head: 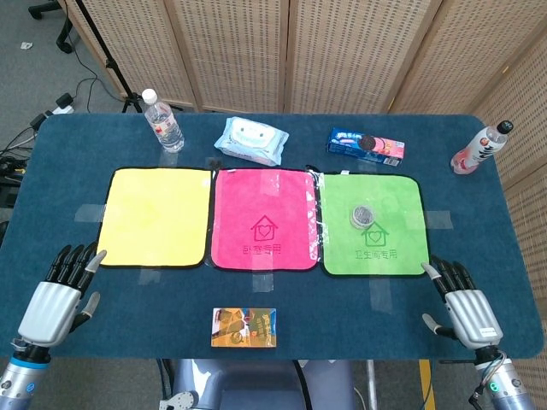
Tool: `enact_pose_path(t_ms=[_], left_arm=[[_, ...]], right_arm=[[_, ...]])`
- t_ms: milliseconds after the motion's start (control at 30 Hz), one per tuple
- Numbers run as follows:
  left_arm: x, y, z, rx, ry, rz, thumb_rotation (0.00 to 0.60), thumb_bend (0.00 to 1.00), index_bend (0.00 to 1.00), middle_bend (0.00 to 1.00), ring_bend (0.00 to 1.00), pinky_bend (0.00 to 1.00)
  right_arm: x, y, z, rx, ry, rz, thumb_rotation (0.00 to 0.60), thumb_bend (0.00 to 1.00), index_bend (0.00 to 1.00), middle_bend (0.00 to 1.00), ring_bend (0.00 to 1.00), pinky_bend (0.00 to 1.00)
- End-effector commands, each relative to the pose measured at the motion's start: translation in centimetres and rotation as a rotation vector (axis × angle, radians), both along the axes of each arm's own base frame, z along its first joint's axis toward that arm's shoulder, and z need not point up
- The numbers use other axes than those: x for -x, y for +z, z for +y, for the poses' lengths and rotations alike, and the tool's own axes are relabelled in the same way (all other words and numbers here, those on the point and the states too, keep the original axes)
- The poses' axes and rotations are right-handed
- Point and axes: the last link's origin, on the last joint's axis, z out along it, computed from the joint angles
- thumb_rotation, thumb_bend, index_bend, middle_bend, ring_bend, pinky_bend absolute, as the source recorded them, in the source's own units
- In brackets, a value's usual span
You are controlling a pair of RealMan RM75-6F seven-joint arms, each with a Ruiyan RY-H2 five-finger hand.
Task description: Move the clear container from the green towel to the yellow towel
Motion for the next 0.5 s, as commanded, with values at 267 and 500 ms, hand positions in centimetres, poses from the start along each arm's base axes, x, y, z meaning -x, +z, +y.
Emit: enact_pose_path(t_ms=[267, 500], left_arm=[[-0.06, -0.23, 0.02, 0.009, 0.01, 0.016, 0.6, 0.44, 0.0, 0.0, 0.0, 0.0], [-0.59, 0.41, -0.32, -0.016, -0.015, -0.004, 0.6, 0.44, 0.0, 0.0, 0.0, 0.0]], right_arm=[[0.11, 0.35, 0.07, 0.01, 0.004, -0.004, 0.6, 0.31, 0.07, 0.0, 0.0, 0.0], [0.08, 0.25, 0.14, 0.005, 0.01, -0.001, 0.6, 0.31, 0.07, 0.0, 0.0, 0.0]])
